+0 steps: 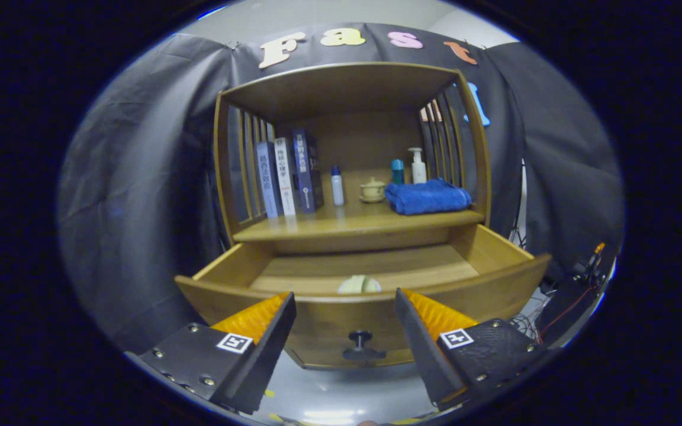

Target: Pull open the drawer, take out the items inside it, and place them on the countertop above the cabinet.

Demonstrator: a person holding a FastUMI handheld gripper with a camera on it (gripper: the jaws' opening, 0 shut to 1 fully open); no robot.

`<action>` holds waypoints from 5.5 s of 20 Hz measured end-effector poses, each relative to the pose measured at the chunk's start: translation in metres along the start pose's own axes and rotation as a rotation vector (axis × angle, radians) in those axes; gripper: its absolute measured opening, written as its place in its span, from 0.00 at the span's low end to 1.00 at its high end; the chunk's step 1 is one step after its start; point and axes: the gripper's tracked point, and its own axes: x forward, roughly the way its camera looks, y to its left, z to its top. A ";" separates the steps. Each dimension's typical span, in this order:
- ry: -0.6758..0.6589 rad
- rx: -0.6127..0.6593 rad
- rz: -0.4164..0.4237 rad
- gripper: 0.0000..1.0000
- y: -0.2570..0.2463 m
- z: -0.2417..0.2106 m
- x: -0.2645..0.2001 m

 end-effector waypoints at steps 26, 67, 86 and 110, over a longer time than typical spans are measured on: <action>0.670 0.025 -0.095 0.54 -0.023 -0.085 0.145; 0.059 0.038 -0.076 0.16 -0.023 0.114 0.240; 0.002 -0.083 -0.118 0.88 -0.017 0.104 0.229; -0.095 -0.117 -0.005 0.89 -0.001 0.040 -0.015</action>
